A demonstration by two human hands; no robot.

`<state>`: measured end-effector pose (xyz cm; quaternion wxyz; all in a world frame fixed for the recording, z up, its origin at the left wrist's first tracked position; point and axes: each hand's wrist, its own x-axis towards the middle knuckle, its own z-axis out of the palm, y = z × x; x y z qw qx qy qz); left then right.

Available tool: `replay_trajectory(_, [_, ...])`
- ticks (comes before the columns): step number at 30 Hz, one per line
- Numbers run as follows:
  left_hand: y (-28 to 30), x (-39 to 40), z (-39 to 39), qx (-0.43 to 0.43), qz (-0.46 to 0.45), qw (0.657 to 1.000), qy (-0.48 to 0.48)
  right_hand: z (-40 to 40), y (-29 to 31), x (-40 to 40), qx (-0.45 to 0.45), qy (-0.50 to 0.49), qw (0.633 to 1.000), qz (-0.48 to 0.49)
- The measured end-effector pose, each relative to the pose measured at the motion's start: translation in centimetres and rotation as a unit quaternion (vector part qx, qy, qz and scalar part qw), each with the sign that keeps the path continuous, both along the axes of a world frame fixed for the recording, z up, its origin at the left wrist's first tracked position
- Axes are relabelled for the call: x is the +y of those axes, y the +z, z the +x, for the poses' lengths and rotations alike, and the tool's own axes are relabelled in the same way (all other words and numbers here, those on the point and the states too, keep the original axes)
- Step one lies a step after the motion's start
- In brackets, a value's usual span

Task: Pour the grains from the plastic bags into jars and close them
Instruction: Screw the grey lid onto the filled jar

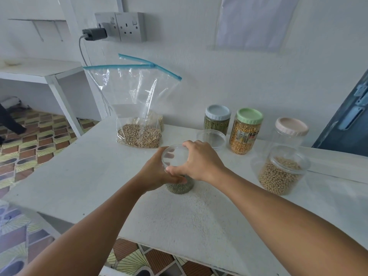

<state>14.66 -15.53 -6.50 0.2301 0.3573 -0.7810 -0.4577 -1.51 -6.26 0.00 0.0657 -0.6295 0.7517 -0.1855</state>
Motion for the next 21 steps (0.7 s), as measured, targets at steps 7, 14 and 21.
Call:
replay_trajectory(7, [0.1,1.8,-0.2,-0.008,0.005,0.999,-0.033,-0.8,0.6,2.6,-0.006,0.011,1.0,0.029])
replay_trajectory(14, [0.1,4.5,-4.8,-0.017,-0.016,0.998,-0.064,-4.6,1.6,6.7,0.005,-0.018,0.999,0.044])
replay_trajectory(21, [0.7,7.1,-11.8,-0.033,-0.04,0.993,-0.105,-10.1,1.6,9.7,0.136,-0.078,0.984,0.083])
